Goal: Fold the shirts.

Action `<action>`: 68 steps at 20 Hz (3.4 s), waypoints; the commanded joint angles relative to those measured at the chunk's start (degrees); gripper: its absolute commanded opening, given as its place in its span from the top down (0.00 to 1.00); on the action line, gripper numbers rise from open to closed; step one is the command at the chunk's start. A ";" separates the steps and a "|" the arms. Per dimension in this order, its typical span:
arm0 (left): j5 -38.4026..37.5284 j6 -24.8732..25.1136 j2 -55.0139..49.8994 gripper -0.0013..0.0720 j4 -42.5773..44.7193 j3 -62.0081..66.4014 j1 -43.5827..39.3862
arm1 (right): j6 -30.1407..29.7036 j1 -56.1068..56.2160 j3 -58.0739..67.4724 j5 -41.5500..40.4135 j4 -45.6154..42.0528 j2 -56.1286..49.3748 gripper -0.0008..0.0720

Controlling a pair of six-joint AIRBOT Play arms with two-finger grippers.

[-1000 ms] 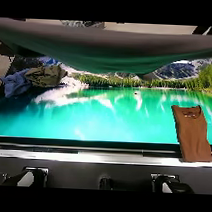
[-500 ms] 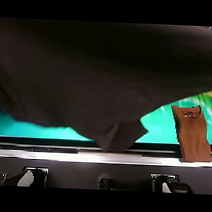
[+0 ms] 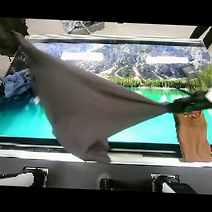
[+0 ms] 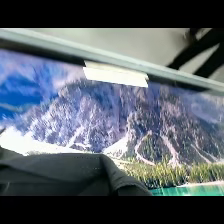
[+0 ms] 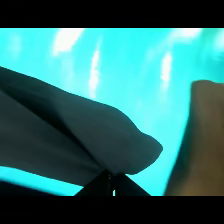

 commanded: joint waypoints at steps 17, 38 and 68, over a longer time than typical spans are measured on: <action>-31.28 -10.69 -9.53 0.24 21.92 -15.85 -7.78 | -1.38 0.00 -5.60 2.82 3.02 -20.06 0.94; -1.16 -7.34 21.27 0.94 7.74 -50.58 -15.43 | -2.86 0.04 -0.79 2.05 -2.12 -7.41 0.94; -15.32 -11.65 11.28 0.94 20.17 -16.20 -3.98 | -6.03 0.04 31.54 10.43 -3.45 -19.43 0.94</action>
